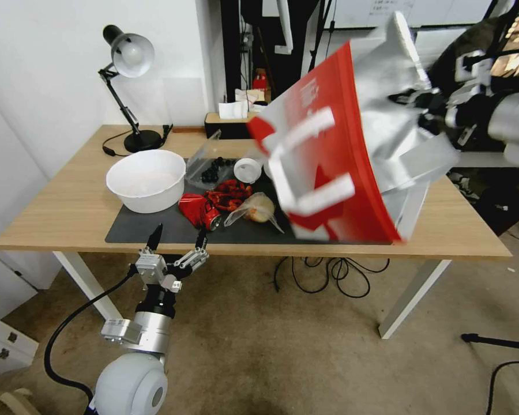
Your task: Pick up the food delivery bag from the floor and place it on the table.
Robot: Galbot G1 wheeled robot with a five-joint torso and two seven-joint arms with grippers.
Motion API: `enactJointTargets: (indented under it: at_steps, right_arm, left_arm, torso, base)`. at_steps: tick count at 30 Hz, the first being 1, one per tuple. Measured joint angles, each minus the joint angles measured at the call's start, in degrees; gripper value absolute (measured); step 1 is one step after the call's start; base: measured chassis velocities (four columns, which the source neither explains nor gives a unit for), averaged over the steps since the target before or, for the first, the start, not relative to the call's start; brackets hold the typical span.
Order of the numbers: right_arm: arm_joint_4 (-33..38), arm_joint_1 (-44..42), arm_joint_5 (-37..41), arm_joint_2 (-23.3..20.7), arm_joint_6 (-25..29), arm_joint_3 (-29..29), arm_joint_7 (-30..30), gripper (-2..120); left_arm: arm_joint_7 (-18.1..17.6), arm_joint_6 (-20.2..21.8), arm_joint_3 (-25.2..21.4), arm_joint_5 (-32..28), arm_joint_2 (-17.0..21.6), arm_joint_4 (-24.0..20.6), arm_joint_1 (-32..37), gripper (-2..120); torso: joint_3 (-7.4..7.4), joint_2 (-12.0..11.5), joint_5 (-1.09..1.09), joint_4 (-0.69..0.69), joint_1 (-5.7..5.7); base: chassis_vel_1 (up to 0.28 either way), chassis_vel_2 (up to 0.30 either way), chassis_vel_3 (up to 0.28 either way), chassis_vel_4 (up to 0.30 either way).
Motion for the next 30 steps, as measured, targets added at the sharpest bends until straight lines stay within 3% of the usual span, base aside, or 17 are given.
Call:
enactJointTargets:
  at_steps: [2,9,30]
  right_arm:
    - [-2.3,2.0,1.3,0.8,-0.1,-0.2,4.7,0]
    - [-6.8,3.2,2.2,1.5,-1.4,-0.7,12.4,0]
    - [-14.2,1.7,4.8,0.6,-10.3,-1.5,15.3,0]
  left_arm:
    - [0.0,0.0,0.0,0.0,0.0,0.0,0.0,100]
    - [-0.1,0.0,-0.1,0.0,0.3,0.0,-0.1,100]
    - [-0.2,0.0,0.2,-0.3,0.7,0.5,-0.5,100]
  torso:
    - [0.00,0.0,-0.01,0.02,0.00]
    - [0.00,0.0,0.00,0.00,0.00]
    - [-0.01,0.0,-0.01,0.00,0.00]
  base:
    - [0.000,0.000,0.000,0.000]
    - [0.000,0.000,0.000,0.000]
    - [0.000,0.000,0.000,0.000]
